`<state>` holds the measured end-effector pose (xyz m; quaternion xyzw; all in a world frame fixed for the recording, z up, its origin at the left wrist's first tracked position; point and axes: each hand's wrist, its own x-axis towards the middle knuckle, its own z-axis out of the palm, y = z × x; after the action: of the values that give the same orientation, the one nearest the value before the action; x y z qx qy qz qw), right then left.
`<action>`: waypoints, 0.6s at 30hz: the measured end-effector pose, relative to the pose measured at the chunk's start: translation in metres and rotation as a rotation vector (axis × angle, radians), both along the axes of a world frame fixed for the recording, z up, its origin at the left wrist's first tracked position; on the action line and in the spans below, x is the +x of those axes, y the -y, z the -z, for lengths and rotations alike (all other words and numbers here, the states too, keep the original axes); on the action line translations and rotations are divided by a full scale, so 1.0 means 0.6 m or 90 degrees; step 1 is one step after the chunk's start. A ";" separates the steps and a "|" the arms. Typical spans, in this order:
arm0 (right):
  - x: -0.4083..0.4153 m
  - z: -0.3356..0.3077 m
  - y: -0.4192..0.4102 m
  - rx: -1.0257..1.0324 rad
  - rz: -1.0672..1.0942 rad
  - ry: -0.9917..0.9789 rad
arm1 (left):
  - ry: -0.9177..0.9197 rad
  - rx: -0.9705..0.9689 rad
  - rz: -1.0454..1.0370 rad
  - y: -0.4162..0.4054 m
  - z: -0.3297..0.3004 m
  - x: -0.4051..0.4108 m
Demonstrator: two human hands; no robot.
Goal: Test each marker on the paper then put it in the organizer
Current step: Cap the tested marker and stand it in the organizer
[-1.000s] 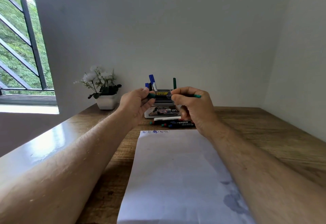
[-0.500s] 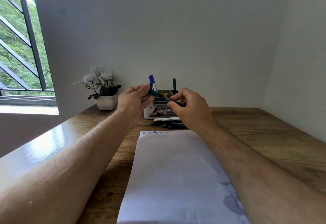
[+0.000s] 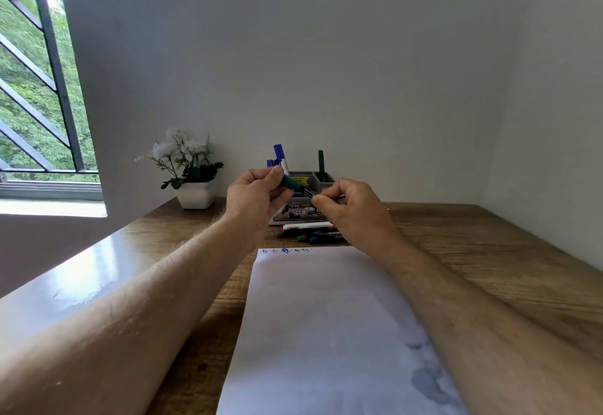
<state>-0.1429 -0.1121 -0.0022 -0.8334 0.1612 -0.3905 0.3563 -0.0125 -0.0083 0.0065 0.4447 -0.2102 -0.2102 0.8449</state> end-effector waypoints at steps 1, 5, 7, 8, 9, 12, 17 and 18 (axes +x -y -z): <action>0.000 0.000 -0.001 0.007 -0.007 -0.004 | 0.001 0.000 0.000 0.000 0.000 0.001; 0.002 0.004 -0.003 0.009 -0.012 -0.032 | 0.005 0.001 0.004 0.002 0.003 0.002; 0.003 0.004 -0.004 0.016 -0.018 -0.035 | 0.005 -0.011 0.016 0.003 0.004 -0.001; 0.002 0.003 -0.005 0.017 -0.019 -0.038 | 0.007 -0.021 0.025 0.003 0.003 -0.003; 0.001 0.002 -0.005 0.017 -0.021 -0.042 | 0.010 -0.029 0.033 0.003 0.002 -0.005; -0.003 0.001 -0.006 0.028 -0.032 -0.065 | 0.020 -0.029 0.063 0.003 0.000 -0.013; -0.002 0.001 -0.003 0.072 -0.041 -0.069 | 0.153 0.041 0.070 0.004 -0.003 -0.031; -0.001 0.001 -0.004 0.082 -0.037 -0.061 | 0.185 0.042 0.056 0.003 -0.008 -0.034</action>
<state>-0.1436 -0.1099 -0.0028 -0.8310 0.1785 -0.3282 0.4122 -0.0329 -0.0099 0.0113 0.4885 -0.3422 -0.1872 0.7805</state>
